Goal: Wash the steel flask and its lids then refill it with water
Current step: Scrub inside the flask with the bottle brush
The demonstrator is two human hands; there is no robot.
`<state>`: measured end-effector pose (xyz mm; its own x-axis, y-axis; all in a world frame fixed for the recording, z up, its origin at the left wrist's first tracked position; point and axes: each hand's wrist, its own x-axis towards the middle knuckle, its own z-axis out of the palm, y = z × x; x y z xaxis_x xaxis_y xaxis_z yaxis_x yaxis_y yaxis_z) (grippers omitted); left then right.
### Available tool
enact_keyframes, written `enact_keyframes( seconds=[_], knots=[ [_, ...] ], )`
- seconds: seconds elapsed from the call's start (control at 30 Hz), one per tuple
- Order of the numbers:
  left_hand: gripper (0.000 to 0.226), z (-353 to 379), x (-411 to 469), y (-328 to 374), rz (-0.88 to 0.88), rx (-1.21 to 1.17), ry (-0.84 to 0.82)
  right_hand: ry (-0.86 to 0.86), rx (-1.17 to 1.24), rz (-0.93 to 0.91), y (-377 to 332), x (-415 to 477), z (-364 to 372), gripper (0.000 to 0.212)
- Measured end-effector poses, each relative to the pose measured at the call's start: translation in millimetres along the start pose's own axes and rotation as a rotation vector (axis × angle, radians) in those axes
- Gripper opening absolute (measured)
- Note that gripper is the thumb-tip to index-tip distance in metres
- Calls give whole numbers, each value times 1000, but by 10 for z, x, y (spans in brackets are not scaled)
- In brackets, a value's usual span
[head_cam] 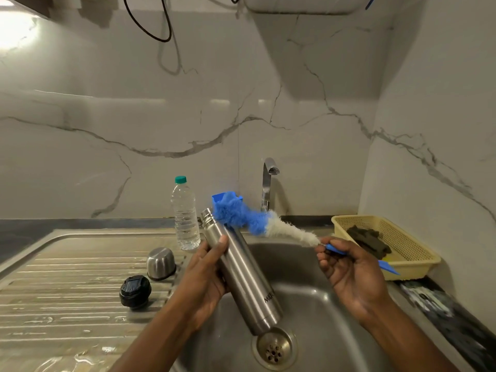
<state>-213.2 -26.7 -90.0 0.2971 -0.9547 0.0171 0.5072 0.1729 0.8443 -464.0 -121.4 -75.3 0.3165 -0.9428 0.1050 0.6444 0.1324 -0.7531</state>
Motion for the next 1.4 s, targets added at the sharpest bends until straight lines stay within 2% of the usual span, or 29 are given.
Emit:
enact_keyframes(
  seconds=[0.1, 0.27, 0.43, 0.6, 0.77, 0.93, 1.1, 1.27, 1.4],
  knots=[
    [48, 40, -24, -44, -11, 20, -10, -43, -17, -6, 63, 9, 69, 21],
    [45, 10, 11, 20, -2, -5, 12, -21, -38, -51, -42, 5, -26, 27],
    [52, 37, 4, -25, -16, 21, 8, -54, -51, -11, 48, 13, 48, 23],
    [49, -71, 36, 38, 5, 23, 10, 13, 0, -2, -44, 6, -31, 31],
    [49, -40, -9, 3, -53, -27, -58, -37, 47, 76, 50, -9, 77, 24],
    [51, -80, 38, 52, -8, -46, -29, -1, 64, 29, -69, -15, -1, 22],
    [51, -63, 43, -19, -33, -51, -35, -41, 55, 75, 62, 8, 55, 21],
    [48, -111, 64, 42, 9, -75, -33, 13, 61, 23, -39, 30, -18, 18],
    [44, -66, 33, 14, -20, -115, -58, -11, 35, 60, 71, 22, 33, 21]
  ],
)
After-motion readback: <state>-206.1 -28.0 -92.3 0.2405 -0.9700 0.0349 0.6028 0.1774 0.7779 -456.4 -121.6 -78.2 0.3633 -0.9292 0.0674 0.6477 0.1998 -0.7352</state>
